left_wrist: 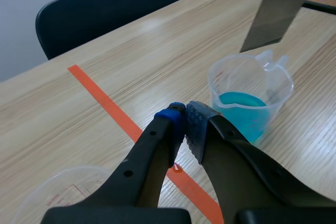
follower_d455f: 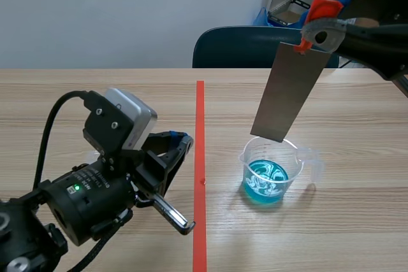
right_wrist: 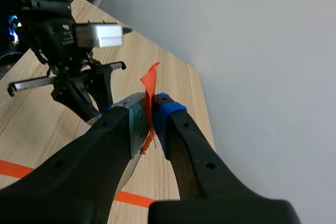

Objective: Do the redox reaction experiment

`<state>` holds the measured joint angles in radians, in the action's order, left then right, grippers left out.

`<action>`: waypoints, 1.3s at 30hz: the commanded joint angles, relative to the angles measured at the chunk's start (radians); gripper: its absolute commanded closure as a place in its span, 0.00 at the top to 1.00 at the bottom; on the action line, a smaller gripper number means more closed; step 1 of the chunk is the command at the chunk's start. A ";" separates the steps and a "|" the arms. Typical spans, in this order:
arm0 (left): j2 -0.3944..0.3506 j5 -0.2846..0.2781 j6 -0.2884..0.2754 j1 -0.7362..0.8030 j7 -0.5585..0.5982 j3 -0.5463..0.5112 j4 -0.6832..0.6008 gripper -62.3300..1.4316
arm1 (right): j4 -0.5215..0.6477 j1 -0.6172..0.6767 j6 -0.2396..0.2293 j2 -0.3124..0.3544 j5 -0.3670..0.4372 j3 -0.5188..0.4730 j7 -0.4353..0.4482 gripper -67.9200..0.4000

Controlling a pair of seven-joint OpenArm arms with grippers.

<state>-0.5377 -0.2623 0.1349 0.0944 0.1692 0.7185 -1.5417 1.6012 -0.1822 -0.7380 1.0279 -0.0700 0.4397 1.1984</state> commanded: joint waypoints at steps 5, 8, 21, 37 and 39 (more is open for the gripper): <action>0.041 -0.008 -0.003 -0.086 0.021 0.063 0.044 0.06 | 0.010 -0.014 -0.008 0.016 0.022 -0.016 0.012 0.02; 0.059 -0.007 -0.003 -0.121 0.022 0.097 0.069 0.06 | 0.010 -0.014 -0.008 0.016 0.022 -0.016 0.012 0.02; 0.116 -0.003 -0.002 -0.166 0.026 0.149 0.138 0.06 | 0.010 -0.014 -0.008 0.016 0.022 -0.016 0.012 0.02; 0.163 0.020 -0.002 -0.195 0.022 0.151 0.160 0.06 | 0.010 -0.014 -0.008 0.016 0.022 -0.016 0.012 0.02; 0.163 0.020 -0.002 -0.195 0.022 0.151 0.160 0.06 | 0.010 -0.014 -0.008 0.016 0.022 -0.016 0.012 0.02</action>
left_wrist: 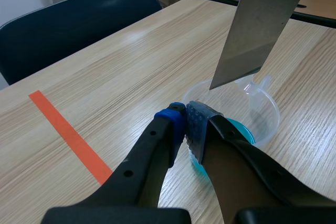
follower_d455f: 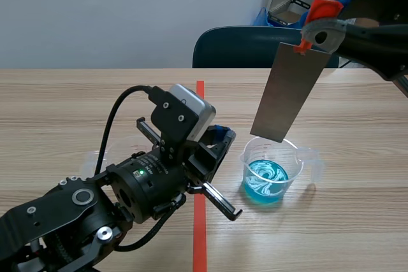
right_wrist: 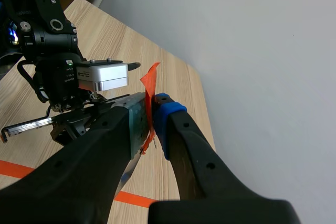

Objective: Do the redox reaction experiment

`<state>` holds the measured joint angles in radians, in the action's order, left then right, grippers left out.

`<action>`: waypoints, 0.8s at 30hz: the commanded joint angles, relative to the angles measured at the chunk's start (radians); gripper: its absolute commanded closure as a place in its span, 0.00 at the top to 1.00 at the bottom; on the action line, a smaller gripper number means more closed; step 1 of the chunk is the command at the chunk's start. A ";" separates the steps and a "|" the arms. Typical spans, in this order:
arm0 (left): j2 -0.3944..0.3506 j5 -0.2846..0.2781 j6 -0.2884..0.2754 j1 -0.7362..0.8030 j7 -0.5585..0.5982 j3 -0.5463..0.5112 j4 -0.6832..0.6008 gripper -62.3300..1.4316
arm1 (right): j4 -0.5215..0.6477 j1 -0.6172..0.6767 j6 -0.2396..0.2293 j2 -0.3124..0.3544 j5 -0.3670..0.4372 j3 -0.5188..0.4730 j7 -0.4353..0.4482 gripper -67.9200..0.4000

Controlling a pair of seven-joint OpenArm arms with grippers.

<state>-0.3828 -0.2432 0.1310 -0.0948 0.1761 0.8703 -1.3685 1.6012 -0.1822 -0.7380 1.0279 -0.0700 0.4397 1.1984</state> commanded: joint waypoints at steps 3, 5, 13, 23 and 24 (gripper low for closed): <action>0.008 0.001 0.002 -0.005 0.015 -0.001 -0.013 0.06 | 0.010 -0.014 -0.008 0.016 0.022 -0.016 0.012 0.02; 0.008 0.001 0.002 -0.005 0.015 -0.001 -0.013 0.06 | 0.010 -0.014 -0.008 0.016 0.022 -0.016 0.012 0.02; -0.003 0.000 0.002 0.006 0.026 -0.001 -0.013 0.06 | 0.010 -0.014 -0.008 0.016 0.022 -0.016 0.012 0.02; -0.118 0.000 0.017 0.161 0.068 -0.060 -0.117 0.06 | 0.010 -0.014 -0.008 0.016 0.022 -0.016 0.012 0.02; -0.133 0.000 0.017 0.182 0.068 -0.070 -0.135 0.06 | 0.010 -0.014 -0.008 0.016 0.022 -0.016 0.012 0.02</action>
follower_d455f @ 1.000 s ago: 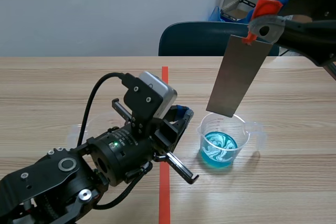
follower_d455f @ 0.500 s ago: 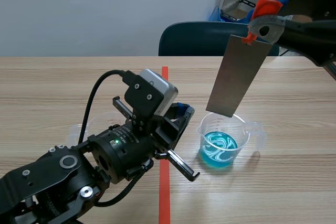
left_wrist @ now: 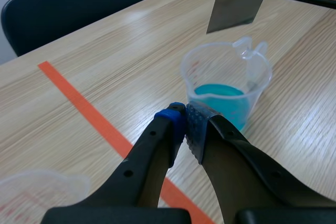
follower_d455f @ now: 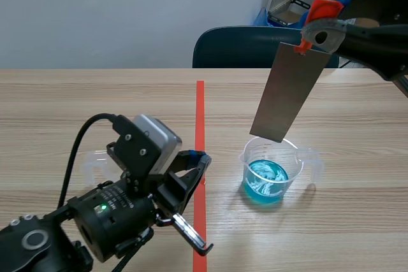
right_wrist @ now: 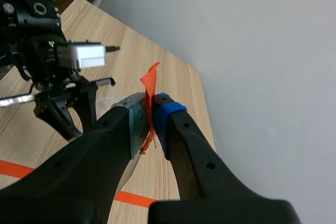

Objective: Do the redox reaction experiment

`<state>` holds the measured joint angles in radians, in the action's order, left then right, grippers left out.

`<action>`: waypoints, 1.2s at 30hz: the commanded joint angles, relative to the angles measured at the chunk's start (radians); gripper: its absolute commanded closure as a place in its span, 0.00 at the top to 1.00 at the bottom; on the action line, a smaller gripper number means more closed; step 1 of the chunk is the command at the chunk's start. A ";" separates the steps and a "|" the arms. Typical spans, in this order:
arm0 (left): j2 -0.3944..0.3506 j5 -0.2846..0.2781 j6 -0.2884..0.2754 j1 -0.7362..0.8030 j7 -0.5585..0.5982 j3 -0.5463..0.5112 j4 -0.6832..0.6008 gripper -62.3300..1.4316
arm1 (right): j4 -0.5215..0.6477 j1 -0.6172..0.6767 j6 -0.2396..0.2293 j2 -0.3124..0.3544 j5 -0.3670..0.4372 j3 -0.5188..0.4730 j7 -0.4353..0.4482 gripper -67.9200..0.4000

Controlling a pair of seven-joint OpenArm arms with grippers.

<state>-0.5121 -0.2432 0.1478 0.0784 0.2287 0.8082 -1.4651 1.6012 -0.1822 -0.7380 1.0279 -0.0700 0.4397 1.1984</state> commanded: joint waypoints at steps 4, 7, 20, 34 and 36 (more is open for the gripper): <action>-0.067 0.000 0.007 0.103 0.023 -0.051 -0.119 0.06 | 0.010 -0.014 -0.008 0.016 0.022 -0.016 0.012 0.02; -0.113 0.000 0.023 0.183 0.045 -0.090 -0.179 0.06 | 0.010 -0.014 -0.008 0.016 0.022 -0.016 0.012 0.02; -0.257 0.000 0.026 0.565 0.101 -0.335 -0.399 0.07 | 0.010 -0.014 -0.008 0.016 0.022 -0.016 0.012 0.02; -0.300 -0.056 0.048 0.925 0.149 -0.632 -0.534 0.07 | 0.010 -0.014 -0.008 0.016 0.022 -0.016 0.012 0.02; -0.300 -0.071 0.049 0.962 0.149 -0.674 -0.536 0.07 | 0.010 -0.014 -0.008 0.016 0.022 -0.016 0.012 0.02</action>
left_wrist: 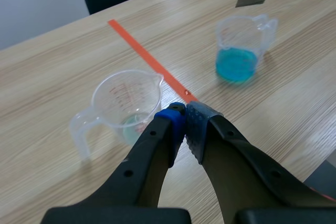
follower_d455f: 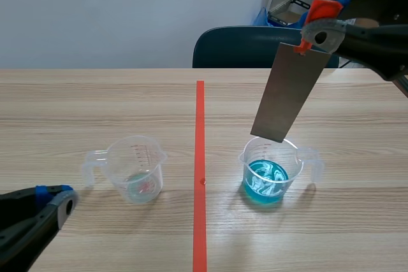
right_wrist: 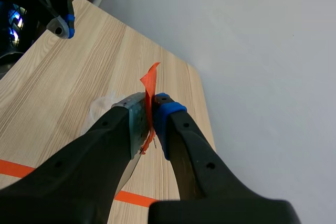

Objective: Do the redox reaction experiment

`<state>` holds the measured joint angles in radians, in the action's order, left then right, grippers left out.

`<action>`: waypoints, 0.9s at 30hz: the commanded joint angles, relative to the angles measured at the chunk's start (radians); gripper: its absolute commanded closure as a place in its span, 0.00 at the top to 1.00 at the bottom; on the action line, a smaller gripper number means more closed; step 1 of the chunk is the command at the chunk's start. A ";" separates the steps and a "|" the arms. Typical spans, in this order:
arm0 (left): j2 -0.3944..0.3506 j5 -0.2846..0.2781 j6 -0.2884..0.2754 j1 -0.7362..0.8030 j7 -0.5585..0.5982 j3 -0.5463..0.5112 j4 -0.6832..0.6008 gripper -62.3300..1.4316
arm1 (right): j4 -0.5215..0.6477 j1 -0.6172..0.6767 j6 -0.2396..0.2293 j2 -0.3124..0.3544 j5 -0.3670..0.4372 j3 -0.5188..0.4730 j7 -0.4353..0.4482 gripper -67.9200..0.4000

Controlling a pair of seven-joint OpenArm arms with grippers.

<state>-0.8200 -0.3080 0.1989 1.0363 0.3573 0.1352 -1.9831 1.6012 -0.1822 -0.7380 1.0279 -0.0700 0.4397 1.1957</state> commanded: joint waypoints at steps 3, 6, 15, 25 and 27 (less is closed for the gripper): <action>0.008 -0.045 -0.002 0.047 0.019 -0.052 -0.017 0.10 | 0.010 -0.014 -0.008 0.016 0.022 -0.016 0.015 0.02; 0.025 -0.060 -0.002 0.075 0.013 -0.088 -0.017 0.13 | 0.010 -0.014 -0.008 0.016 0.022 -0.016 0.015 0.02; 0.110 -0.071 -0.002 0.083 -0.018 -0.138 -0.017 0.48 | 0.010 -0.014 -0.008 0.016 0.022 -0.016 0.015 0.02; 0.110 -0.074 -0.002 0.082 -0.017 -0.138 -0.017 0.90 | 0.010 -0.014 -0.008 0.016 0.022 -0.016 0.015 0.02; 0.110 -0.074 -0.002 0.082 -0.017 -0.138 -0.017 0.97 | 0.010 -0.014 -0.008 0.016 0.022 -0.016 0.015 0.02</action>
<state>-0.7044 -0.3836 0.1986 1.1191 0.3233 -0.0071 -1.9831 1.6012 -0.1822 -0.7380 1.0279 -0.0700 0.4397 1.1954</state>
